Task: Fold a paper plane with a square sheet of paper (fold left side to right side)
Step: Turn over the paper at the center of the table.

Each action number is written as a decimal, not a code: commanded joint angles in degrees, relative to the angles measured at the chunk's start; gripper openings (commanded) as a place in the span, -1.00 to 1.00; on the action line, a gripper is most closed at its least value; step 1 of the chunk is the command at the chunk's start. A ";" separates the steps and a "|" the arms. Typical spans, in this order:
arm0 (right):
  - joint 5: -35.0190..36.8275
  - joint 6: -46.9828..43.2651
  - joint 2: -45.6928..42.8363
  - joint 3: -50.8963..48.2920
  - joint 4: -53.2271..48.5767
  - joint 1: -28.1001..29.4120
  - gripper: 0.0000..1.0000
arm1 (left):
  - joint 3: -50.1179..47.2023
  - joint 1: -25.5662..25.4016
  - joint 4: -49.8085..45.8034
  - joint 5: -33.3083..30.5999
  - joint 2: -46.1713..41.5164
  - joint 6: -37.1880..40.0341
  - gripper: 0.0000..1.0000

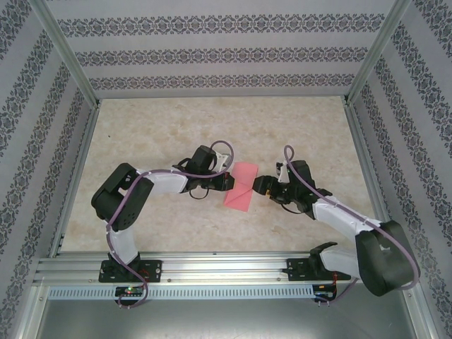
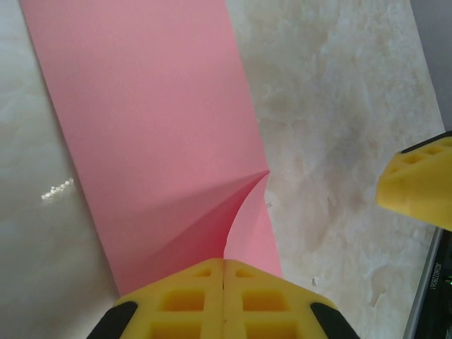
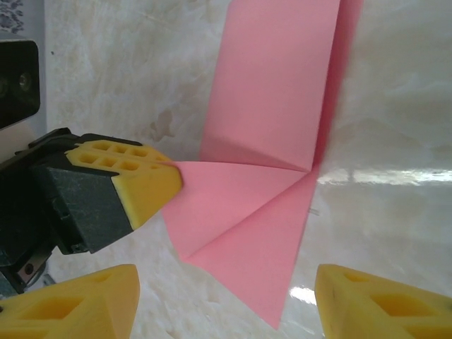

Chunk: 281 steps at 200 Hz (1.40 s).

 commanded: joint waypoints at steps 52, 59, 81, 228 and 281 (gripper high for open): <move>-3.27 7.94 12.40 1.23 16.29 3.36 0.31 | -3.18 2.37 4.71 1.65 -3.66 -0.62 -0.88; -3.58 8.47 13.50 1.56 17.53 3.44 0.30 | -3.46 2.46 4.89 1.66 -3.80 -0.62 -0.87; -4.53 9.56 17.17 3.36 20.22 3.92 0.25 | -3.88 2.59 5.33 1.82 -3.81 -0.87 -0.86; -10.17 5.22 15.08 7.52 24.02 0.83 -0.98 | -13.94 6.74 4.95 -2.51 -23.54 -4.67 0.63; -15.11 6.18 2.09 12.43 23.40 -1.48 -0.95 | -17.24 6.82 11.09 -0.63 -37.35 -17.26 0.99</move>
